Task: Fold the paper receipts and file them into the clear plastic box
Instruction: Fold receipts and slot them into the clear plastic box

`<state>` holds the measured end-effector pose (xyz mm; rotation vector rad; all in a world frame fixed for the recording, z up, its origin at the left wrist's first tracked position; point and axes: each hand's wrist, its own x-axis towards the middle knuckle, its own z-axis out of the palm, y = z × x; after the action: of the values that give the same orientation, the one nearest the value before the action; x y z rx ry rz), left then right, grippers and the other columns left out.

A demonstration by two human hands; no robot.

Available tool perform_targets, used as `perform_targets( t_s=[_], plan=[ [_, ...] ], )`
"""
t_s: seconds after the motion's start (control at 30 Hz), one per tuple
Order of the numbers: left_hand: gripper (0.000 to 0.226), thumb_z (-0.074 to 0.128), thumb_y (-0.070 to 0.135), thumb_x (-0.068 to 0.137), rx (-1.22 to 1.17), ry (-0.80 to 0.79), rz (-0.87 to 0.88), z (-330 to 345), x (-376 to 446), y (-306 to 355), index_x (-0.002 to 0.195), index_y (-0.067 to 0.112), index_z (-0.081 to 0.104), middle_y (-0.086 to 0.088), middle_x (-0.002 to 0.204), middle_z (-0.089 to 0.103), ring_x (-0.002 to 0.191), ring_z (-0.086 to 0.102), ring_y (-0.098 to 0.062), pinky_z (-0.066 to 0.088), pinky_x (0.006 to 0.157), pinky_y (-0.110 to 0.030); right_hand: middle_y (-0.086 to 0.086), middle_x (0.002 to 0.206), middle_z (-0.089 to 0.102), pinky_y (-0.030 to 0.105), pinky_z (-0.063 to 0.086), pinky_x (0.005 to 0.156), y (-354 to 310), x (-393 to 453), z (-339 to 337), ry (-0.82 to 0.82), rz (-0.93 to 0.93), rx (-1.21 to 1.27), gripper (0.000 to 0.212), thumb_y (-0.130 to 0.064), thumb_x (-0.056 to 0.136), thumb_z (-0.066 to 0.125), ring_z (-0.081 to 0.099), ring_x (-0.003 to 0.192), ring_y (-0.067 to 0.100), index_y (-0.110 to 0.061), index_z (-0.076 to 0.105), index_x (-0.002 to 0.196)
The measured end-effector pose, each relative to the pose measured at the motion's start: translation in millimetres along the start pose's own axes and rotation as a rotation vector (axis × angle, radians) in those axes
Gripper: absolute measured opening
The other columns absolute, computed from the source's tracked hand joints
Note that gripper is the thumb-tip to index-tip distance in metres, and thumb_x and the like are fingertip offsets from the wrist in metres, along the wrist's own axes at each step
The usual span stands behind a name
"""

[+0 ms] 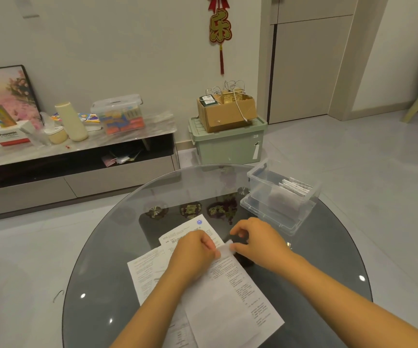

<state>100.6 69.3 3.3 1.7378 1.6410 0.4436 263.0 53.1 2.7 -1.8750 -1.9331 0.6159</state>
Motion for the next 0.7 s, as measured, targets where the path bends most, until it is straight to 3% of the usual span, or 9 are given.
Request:
perform_targets(
  t_s=[0.13, 0.23, 0.33, 0.47, 0.57, 0.7],
  plan=[
    [0.006, 0.067, 0.021, 0.086, -0.390, 0.049, -0.094, -5.4, 4.2, 18.3, 0.088, 0.017, 0.063, -0.004, 0.089, 0.066, 0.073, 0.059, -0.013, 0.049, 0.067, -0.026, -0.008, 0.091, 0.064, 0.015, 0.041, 0.063, 4.8, 1.8, -19.9, 0.059, 0.144, 0.299, 0.030, -0.040, 0.082, 0.067, 0.059, 0.080, 0.006, -0.023, 0.062, 0.107],
    [0.015, 0.064, 0.018, 0.089, -0.650, -0.014, -0.114, 1.2, 7.5, 38.3, 0.102, 0.012, 0.063, -0.007, 0.093, 0.069, 0.075, 0.066, -0.013, 0.055, 0.071, -0.025, -0.001, 0.085, 0.070, 0.019, 0.049, 0.066, 4.7, 1.5, -34.6, 0.058, 0.182, 0.589, 0.011, -0.030, 0.084, 0.067, 0.064, 0.077, 0.011, -0.021, 0.069, 0.089],
    [0.018, 0.063, 0.014, 0.089, -0.771, -0.049, -0.086, 10.8, 12.5, 63.7, 0.106, 0.009, 0.063, -0.011, 0.096, 0.071, 0.077, 0.070, -0.015, 0.058, 0.075, -0.028, 0.000, 0.081, 0.069, 0.019, 0.048, 0.067, 7.4, 2.1, -47.1, 0.179, 0.164, 0.740, 0.003, -0.019, 0.085, 0.066, 0.061, 0.072, 0.011, -0.017, 0.069, 0.086],
    [0.015, 0.062, 0.013, 0.090, -0.841, -0.054, -0.030, 18.4, 21.2, 89.6, 0.104, 0.008, 0.063, -0.011, 0.096, 0.070, 0.077, 0.071, -0.016, 0.059, 0.074, -0.027, 0.004, 0.081, 0.070, 0.011, 0.044, 0.055, 14.1, 6.0, -62.4, 0.337, 0.192, 0.804, 0.006, -0.013, 0.086, 0.065, 0.063, 0.067, 0.010, -0.011, 0.069, 0.089],
    [0.013, 0.062, 0.012, 0.090, -0.831, -0.056, 0.030, 23.6, 29.9, 105.6, 0.101, 0.007, 0.061, -0.011, 0.093, 0.070, 0.075, 0.070, -0.013, 0.058, 0.069, -0.023, 0.001, 0.075, 0.067, 0.017, 0.046, 0.060, 20.9, 9.8, -73.2, 0.465, 0.178, 0.762, 0.006, -0.014, 0.086, 0.064, 0.061, 0.064, 0.007, -0.011, 0.069, 0.088],
    [0.007, 0.062, 0.008, 0.089, -0.797, -0.045, 0.126, 28.7, 44.7, 129.0, 0.095, 0.005, 0.060, -0.009, 0.079, 0.069, 0.066, 0.069, -0.010, 0.056, 0.063, -0.019, -0.001, 0.080, 0.068, 0.026, 0.050, 0.072, 33.8, 17.4, -85.9, 0.601, 0.214, 0.627, 0.011, -0.020, 0.085, 0.066, 0.064, 0.077, 0.014, -0.014, 0.071, 0.091]
  ],
)
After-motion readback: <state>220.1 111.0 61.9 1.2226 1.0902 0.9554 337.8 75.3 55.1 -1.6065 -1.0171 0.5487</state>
